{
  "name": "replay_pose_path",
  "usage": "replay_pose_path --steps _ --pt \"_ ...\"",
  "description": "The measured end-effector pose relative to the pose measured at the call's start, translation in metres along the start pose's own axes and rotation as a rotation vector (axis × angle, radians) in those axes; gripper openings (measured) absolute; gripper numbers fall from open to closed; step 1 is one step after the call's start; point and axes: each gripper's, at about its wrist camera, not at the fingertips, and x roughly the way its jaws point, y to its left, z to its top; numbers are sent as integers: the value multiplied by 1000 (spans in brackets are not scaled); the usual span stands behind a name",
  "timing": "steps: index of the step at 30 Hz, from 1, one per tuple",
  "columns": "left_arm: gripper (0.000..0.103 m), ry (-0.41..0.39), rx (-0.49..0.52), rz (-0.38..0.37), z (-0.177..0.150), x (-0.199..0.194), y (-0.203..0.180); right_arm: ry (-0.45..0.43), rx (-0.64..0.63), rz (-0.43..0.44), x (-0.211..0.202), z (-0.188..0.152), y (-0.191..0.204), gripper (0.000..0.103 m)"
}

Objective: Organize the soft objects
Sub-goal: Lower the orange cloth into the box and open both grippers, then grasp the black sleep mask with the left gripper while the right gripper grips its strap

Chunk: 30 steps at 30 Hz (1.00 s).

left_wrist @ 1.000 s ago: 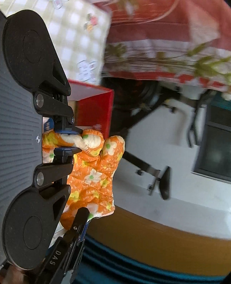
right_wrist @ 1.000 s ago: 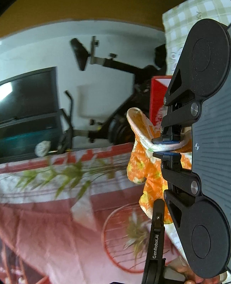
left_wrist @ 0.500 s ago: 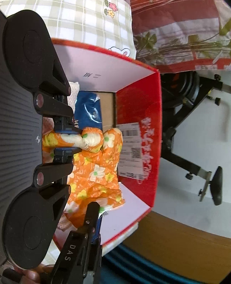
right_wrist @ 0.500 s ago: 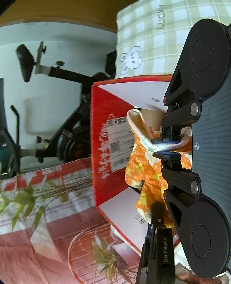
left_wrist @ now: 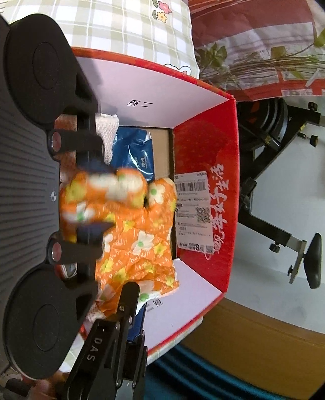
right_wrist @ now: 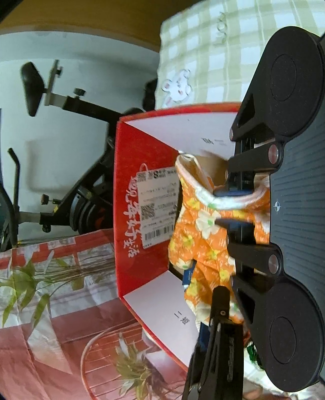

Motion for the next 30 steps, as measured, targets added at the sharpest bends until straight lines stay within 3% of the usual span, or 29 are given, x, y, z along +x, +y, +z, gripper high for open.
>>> replay_pose_path --steps 2,6,8,10,13,16,23,30 --pt "64 -30 13 -1 1 -7 -1 -12 -48 -46 -5 2 4 28" --pt "71 -76 23 10 0 -28 0 -47 -75 -71 -21 2 9 59" --pt "78 -106 20 11 -3 -40 2 -73 -75 -67 -31 2 11 67" --pt "83 -133 19 13 -6 -53 3 -94 -65 -62 -42 0 11 85" --pt "88 -171 25 15 -14 -73 5 -136 -46 -49 -58 -4 12 103" --pt "93 -200 33 11 -25 -91 6 -179 -29 -34 -76 -10 15 103" --pt "93 -214 42 17 -57 -117 9 -265 6 -7 -112 -35 27 103" --pt "93 -164 -16 -22 -105 -127 19 -219 38 79 -129 -79 37 103"
